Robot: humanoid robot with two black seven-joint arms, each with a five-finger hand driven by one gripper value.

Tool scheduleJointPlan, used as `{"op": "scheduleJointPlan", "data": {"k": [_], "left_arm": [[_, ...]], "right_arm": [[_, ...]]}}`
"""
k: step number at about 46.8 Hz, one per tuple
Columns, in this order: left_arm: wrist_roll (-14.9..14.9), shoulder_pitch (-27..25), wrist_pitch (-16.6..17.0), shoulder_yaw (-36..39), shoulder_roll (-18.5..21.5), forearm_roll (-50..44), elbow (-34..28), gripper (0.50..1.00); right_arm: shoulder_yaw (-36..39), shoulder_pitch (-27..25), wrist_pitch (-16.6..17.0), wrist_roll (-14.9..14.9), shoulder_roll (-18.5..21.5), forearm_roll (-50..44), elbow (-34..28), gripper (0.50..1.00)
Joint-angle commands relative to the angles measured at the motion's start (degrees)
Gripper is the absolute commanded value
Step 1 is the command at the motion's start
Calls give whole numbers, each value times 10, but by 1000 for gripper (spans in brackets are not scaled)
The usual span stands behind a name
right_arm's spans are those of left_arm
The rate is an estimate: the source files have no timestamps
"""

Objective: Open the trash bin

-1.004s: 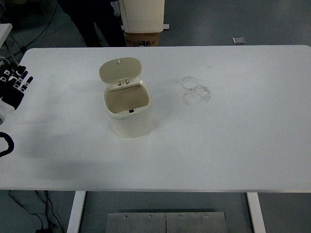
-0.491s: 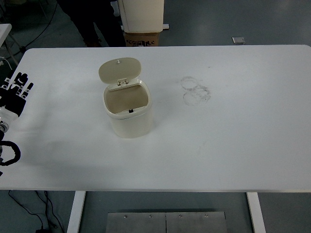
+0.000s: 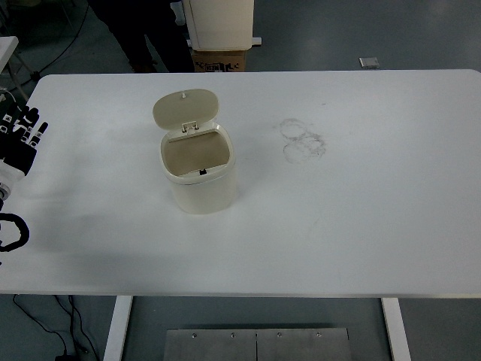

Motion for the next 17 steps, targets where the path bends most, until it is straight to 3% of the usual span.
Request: {"op": "scheduleJointPlan", "data": {"k": [1,17], "left_arm": [[1,-3,1,0,0,0,0,1000],[2,-31,3,1,9,5,0,1000]], "right_arm": [[-2,0,1,0,0,0,0,991],[-2,5,1,4,0,0,2,991]]}}
